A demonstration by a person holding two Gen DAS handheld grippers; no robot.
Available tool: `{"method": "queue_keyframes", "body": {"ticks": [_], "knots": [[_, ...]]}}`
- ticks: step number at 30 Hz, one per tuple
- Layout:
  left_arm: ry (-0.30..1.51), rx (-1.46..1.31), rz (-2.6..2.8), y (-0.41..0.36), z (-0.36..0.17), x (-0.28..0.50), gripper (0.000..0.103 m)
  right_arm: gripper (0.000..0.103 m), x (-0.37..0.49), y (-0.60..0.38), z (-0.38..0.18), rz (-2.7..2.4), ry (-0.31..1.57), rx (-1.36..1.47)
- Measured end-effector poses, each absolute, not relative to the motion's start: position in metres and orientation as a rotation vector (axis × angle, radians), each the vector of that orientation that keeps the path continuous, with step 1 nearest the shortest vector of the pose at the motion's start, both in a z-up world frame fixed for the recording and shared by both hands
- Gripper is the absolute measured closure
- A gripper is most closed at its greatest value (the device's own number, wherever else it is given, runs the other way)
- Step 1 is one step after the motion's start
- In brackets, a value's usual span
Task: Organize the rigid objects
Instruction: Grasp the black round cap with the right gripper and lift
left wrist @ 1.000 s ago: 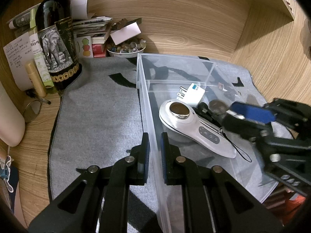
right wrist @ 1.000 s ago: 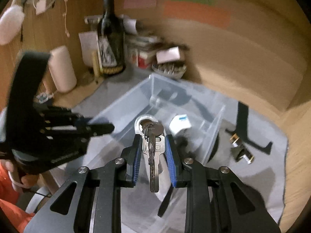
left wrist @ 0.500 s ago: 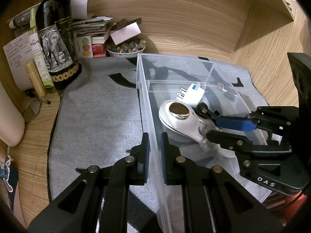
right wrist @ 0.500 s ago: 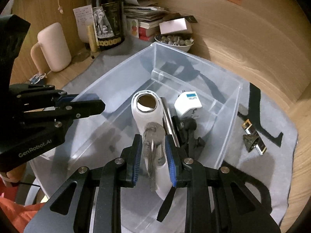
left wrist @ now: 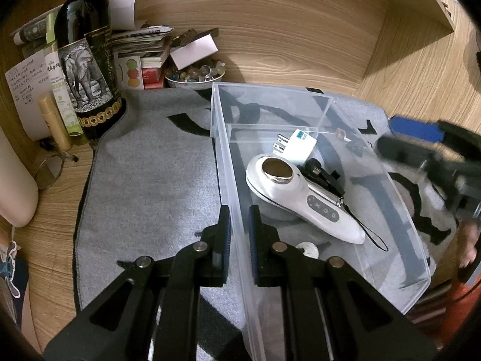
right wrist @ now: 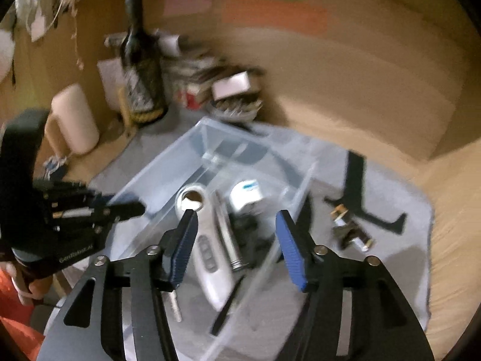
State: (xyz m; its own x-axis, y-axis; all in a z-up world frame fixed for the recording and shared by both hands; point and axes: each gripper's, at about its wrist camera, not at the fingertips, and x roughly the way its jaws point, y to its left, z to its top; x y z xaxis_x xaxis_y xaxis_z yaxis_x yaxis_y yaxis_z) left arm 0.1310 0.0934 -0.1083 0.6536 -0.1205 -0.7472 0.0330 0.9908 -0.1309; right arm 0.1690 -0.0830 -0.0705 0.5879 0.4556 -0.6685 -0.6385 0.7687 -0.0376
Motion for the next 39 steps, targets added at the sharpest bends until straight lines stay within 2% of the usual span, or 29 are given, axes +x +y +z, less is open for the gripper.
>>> {"method": "queue_keyframes", "body": {"ticks": [9, 18, 26, 35, 37, 39], "knots": [[0.856, -0.113, -0.09, 0.093, -0.108, 0.131, 0.092, 0.047, 0.195, -0.14, -0.06, 0.486, 0.671, -0.214], [0.859, -0.12, -0.09, 0.093, -0.109, 0.131, 0.092, 0.047, 0.236, -0.179, -0.106, 0.383, 0.825, -0.158], [0.866, -0.127, -0.095, 0.096, -0.109, 0.132, 0.092, 0.047, 0.255, -0.175, -0.137, 0.438, 0.93, -0.118], [0.869, -0.133, -0.095, 0.097, -0.109, 0.132, 0.092, 0.048, 0.277, -0.146, -0.153, 0.455, 0.945, -0.188], [0.87, -0.134, -0.096, 0.097, -0.109, 0.132, 0.092, 0.053, 0.283, -0.144, -0.156, 0.449, 0.946, -0.192], [0.87, -0.133, -0.096, 0.097, -0.109, 0.132, 0.092, 0.067, 0.285, -0.142, -0.156, 0.439, 0.935, -0.205]]}}
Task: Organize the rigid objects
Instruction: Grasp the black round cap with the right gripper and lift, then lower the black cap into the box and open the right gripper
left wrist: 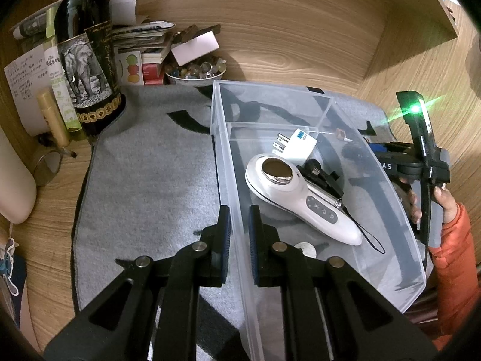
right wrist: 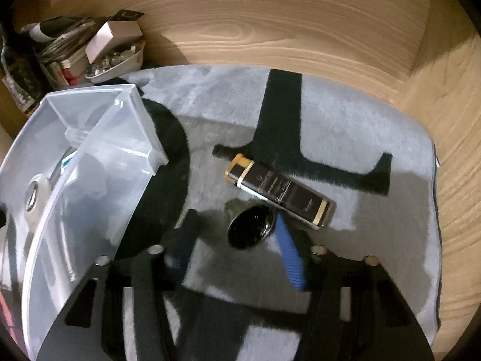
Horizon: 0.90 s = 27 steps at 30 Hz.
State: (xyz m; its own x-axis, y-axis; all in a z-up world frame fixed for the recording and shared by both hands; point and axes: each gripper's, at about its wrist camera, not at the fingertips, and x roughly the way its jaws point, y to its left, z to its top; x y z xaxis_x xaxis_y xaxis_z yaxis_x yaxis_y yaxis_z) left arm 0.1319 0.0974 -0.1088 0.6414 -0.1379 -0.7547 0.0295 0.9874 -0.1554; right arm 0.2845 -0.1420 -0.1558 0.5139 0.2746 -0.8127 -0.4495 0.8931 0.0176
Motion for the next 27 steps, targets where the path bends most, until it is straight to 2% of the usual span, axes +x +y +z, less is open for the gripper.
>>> {"method": "queue_keyframes", "body": {"ticks": [2, 10, 20, 27], "knots": [[0.868, -0.133, -0.096, 0.097, -0.109, 0.132, 0.092, 0.072, 0.283, -0.142, -0.154, 0.443, 0.929, -0.207], [0.857, -0.123, -0.094, 0.096, -0.107, 0.13, 0.092, 0.073, 0.257, -0.143, -0.12, 0.474, 0.829, -0.22], [0.855, -0.122, -0.091, 0.096, -0.106, 0.128, 0.092, 0.072, 0.204, -0.122, -0.062, 0.562, 0.611, -0.251], [0.855, -0.123, -0.092, 0.096, -0.106, 0.128, 0.092, 0.072, 0.178, -0.096, -0.051, 0.63, 0.561, -0.301]]}}
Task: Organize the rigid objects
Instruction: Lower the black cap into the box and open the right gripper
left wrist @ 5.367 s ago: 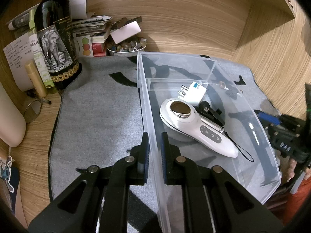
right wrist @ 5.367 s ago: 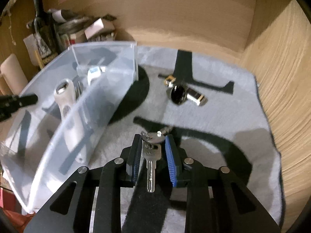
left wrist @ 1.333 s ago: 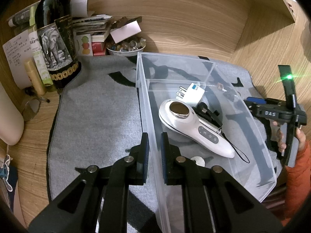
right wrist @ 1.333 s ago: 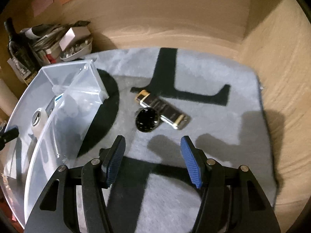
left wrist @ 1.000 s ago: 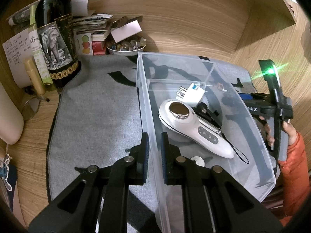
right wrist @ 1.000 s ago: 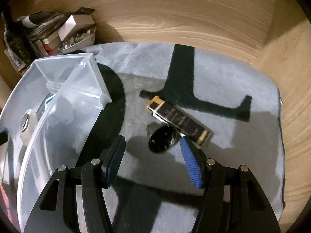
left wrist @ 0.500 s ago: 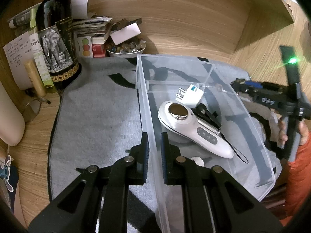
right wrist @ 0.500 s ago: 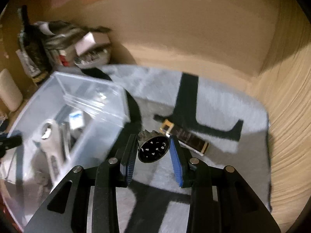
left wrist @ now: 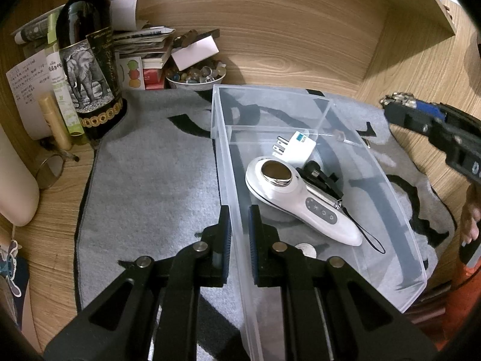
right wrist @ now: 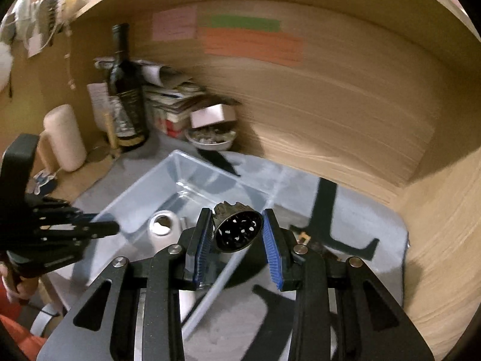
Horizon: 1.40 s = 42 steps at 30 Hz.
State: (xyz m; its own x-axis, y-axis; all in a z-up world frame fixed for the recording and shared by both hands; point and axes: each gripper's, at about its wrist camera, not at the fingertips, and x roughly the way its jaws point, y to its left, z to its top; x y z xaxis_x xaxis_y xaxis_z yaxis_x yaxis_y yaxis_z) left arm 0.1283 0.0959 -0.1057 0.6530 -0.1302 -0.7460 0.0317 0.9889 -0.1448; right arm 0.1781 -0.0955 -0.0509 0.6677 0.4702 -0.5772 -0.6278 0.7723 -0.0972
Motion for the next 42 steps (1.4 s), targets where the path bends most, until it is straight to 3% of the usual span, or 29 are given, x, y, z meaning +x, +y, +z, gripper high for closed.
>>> {"method": "queue_keyframes", "body": {"ticks": [25, 28, 32, 40, 42], "knots": [[0.851, -0.127, -0.093, 0.098, -0.105, 0.127, 0.092, 0.072, 0.19, -0.05, -0.112, 0.663, 0.769, -0.459], [0.851, -0.126, -0.093, 0.097, -0.105, 0.127, 0.092, 0.066, 0.189, -0.051, -0.11, 0.67, 0.774, -0.454], [0.851, -0.127, -0.093, 0.098, -0.105, 0.127, 0.092, 0.049, 0.184, -0.051, -0.105, 0.661, 0.741, -0.458], [0.852, -0.127, -0.093, 0.098, -0.105, 0.127, 0.092, 0.046, 0.183, -0.069, -0.082, 0.673, 0.706, -0.375], [0.854, -0.127, -0.093, 0.098, -0.105, 0.127, 0.092, 0.039, 0.185, -0.077, -0.073, 0.662, 0.686, -0.353]]}}
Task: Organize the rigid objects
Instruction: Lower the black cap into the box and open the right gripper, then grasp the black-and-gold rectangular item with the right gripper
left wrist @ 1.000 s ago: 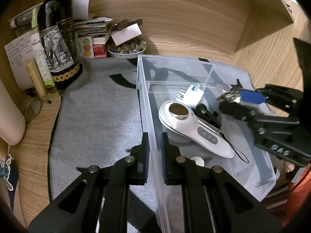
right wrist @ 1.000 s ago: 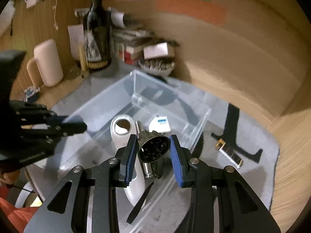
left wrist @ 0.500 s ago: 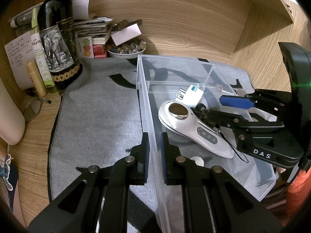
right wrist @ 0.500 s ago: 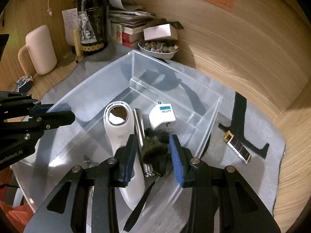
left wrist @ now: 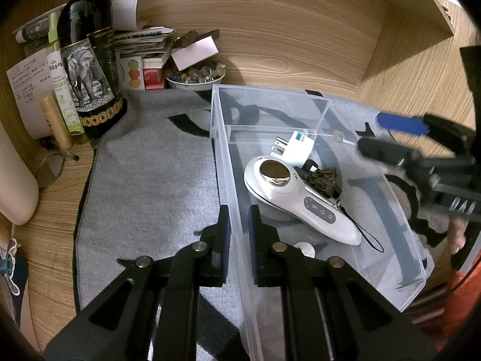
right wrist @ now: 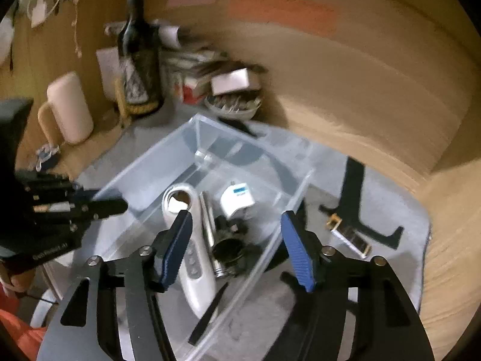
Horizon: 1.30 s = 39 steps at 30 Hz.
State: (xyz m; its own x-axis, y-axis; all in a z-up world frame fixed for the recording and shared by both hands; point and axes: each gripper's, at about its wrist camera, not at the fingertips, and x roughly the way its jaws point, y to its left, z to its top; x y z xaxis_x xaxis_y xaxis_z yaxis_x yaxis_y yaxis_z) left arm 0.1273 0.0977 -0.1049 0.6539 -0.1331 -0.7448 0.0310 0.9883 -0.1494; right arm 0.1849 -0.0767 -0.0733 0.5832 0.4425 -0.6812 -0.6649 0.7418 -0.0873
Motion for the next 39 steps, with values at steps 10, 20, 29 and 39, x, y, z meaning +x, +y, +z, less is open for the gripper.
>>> {"method": "queue_keyframes", "body": {"ticks": [10, 20, 29, 39], "knots": [[0.854, -0.126, -0.093, 0.097, -0.105, 0.127, 0.092, 0.029, 0.216, -0.117, -0.053, 0.486, 0.616, -0.325], [0.856, -0.124, -0.092, 0.097, -0.105, 0.128, 0.092, 0.027, 0.283, -0.147, -0.106, 0.397, 0.796, -0.223], [0.857, -0.126, -0.088, 0.096, -0.105, 0.129, 0.092, 0.027, 0.32, -0.155, -0.157, 0.327, 0.922, -0.245], [0.856, -0.123, -0.08, 0.094, -0.106, 0.13, 0.092, 0.079, 0.31, -0.154, -0.153, 0.413, 0.913, -0.238]]}}
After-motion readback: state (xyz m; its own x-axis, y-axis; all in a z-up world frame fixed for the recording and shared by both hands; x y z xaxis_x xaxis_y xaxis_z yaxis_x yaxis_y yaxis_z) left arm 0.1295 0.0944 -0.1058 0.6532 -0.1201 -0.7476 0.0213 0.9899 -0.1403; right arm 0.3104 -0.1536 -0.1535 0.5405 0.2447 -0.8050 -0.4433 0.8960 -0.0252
